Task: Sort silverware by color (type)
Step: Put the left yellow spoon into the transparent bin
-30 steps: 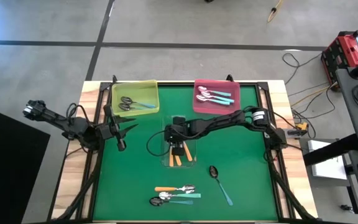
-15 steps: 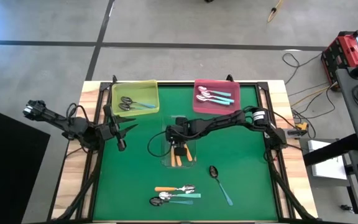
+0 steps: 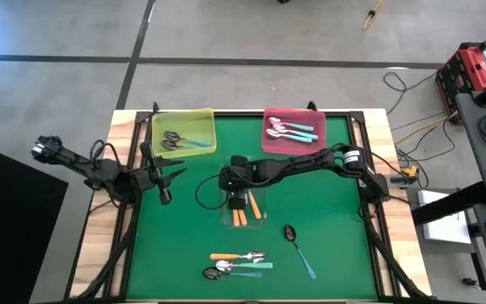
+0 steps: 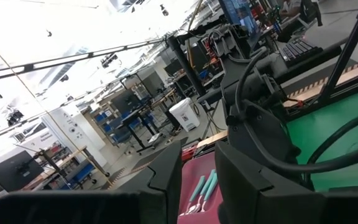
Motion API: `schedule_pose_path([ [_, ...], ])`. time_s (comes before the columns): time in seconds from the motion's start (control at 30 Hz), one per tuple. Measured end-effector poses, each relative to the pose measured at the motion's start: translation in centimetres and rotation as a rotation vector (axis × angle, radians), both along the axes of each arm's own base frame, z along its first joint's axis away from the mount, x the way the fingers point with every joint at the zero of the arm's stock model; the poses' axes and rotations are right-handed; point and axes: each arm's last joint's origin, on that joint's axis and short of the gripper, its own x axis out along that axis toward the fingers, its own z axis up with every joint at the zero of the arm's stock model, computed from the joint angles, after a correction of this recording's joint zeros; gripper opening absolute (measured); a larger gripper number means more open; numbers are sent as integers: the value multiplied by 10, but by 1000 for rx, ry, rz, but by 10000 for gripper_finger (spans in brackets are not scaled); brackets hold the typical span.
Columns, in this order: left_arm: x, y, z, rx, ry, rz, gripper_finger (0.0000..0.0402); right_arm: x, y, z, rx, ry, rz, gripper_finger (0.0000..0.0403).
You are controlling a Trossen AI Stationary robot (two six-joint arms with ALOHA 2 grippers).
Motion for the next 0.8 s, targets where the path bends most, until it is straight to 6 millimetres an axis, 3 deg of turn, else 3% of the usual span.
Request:
schedule_pose_path([
  [0.8, 0, 0, 0, 12, 3, 2, 78, -13, -4, -24, 24, 88, -40, 9],
])
